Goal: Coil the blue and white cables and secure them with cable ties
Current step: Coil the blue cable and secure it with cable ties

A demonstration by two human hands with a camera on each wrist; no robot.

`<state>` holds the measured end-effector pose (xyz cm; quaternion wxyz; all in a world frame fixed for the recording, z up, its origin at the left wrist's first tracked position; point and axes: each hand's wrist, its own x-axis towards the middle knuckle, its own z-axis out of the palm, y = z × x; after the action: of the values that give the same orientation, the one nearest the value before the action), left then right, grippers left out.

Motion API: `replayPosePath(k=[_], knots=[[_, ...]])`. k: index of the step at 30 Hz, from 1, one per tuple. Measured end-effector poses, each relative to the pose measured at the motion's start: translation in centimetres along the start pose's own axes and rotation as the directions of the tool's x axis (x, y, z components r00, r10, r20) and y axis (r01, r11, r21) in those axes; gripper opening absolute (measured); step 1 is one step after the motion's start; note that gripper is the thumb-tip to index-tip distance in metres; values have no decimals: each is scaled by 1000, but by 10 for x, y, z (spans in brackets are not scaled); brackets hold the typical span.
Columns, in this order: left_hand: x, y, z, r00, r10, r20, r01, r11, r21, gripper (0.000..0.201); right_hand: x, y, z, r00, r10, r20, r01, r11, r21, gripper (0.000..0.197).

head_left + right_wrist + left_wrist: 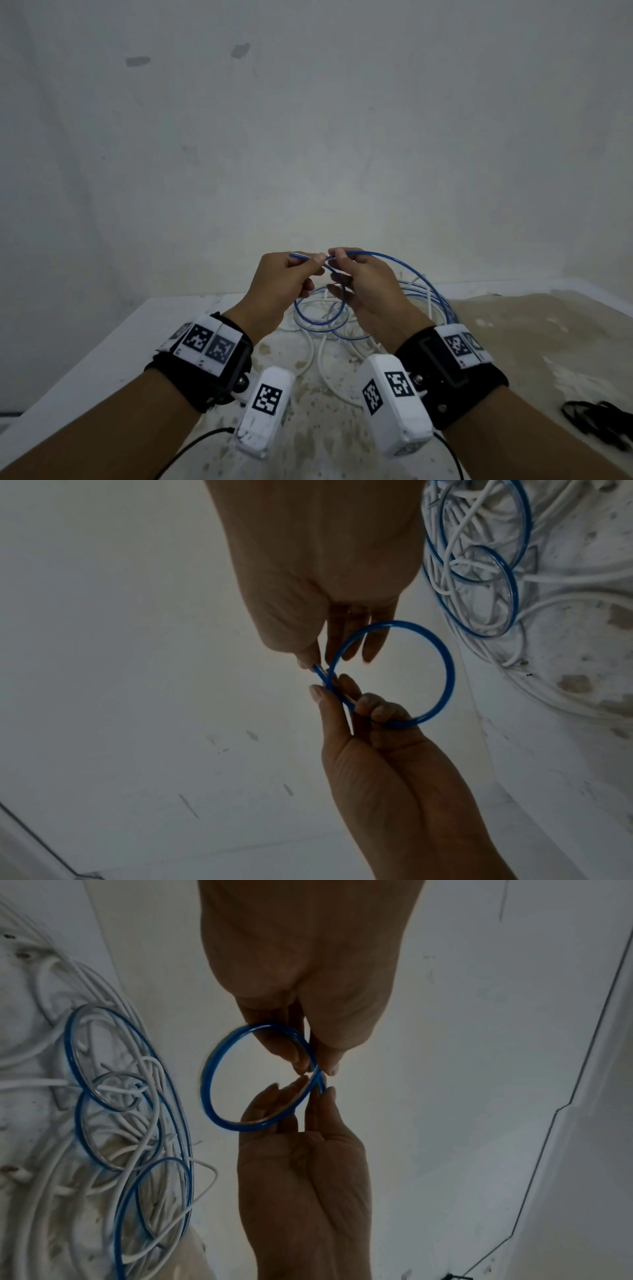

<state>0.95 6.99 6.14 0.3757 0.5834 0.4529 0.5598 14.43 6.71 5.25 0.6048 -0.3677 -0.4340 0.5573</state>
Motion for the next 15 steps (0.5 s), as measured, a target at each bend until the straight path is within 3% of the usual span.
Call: replayPosePath(k=[10,15], knots=[[2,-7,1,994,87,-66,-84,995,52,17,1,3,2,998,61,34,-61,998,17,21],[2,-8,0,999,37,22,-37,999,7,10,0,4,-1,999,48,11,-48,999,8,18]])
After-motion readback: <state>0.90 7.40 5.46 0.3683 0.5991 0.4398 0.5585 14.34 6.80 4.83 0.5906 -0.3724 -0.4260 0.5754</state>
